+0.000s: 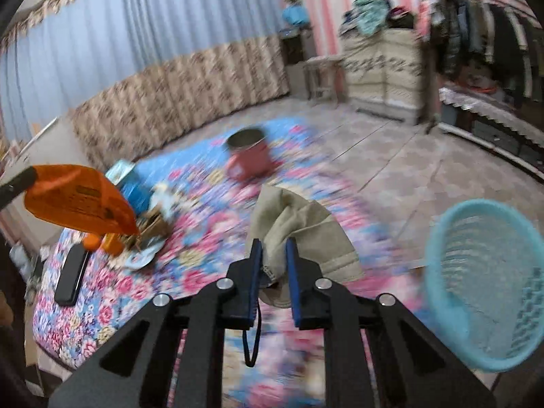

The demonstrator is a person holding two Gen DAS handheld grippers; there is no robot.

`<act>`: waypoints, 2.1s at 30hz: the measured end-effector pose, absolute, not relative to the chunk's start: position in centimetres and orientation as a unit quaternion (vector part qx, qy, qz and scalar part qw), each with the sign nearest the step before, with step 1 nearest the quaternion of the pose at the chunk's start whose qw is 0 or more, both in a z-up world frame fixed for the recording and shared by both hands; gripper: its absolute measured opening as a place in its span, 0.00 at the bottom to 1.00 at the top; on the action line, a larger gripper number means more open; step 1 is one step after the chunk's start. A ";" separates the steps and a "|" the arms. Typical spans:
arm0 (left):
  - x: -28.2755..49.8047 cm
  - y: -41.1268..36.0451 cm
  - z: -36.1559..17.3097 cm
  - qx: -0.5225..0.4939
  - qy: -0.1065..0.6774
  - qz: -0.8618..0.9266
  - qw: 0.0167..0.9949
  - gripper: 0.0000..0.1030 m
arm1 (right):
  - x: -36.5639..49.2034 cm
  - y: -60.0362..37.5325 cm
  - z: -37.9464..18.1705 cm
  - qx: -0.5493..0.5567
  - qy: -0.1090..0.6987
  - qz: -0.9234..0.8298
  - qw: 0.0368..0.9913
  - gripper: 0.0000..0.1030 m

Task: Collect trash
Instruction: 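Carry both cloths to the blue basket and open both tools to drop them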

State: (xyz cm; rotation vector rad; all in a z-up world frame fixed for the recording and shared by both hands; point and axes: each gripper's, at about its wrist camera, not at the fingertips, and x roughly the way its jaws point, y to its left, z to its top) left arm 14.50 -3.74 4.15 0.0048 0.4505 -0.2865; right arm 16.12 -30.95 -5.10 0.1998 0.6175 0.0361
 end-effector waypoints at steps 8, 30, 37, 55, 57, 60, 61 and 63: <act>15.1 -16.8 4.7 0.007 0.215 -0.262 0.941 0.01 | 10.4 -42.0 -2.1 0.121 0.265 -0.083 0.953 0.15; 16.8 -38.4 -4.0 0.105 0.280 -0.358 0.885 0.01 | 5.3 -55.2 -5.8 0.192 0.256 -0.202 0.926 0.15; 18.7 -39.7 -6.0 0.113 0.301 -0.350 0.880 0.14 | 6.5 -55.5 -7.0 0.193 0.263 -0.202 0.923 0.15; 20.9 -33.1 -1.8 0.069 0.244 -0.259 0.932 0.95 | 12.0 -53.2 -9.6 0.161 0.288 -0.192 0.924 0.15; 21.0 -32.2 -1.6 0.068 0.241 -0.248 0.936 0.95 | 13.0 -52.7 -9.9 0.150 0.294 -0.193 0.924 0.15; 20.9 -31.3 -1.7 0.072 0.236 -0.233 0.940 0.95 | 14.4 -52.5 -10.7 0.142 0.305 -0.200 0.920 0.16; 20.9 -31.2 -1.6 0.073 0.235 -0.230 0.942 0.95 | 14.8 -52.4 -10.9 0.140 0.309 -0.202 0.919 0.19; 20.7 -30.5 -1.4 0.072 0.230 -0.223 0.945 0.95 | 15.2 -52.2 -11.2 0.133 0.312 -0.212 0.917 0.19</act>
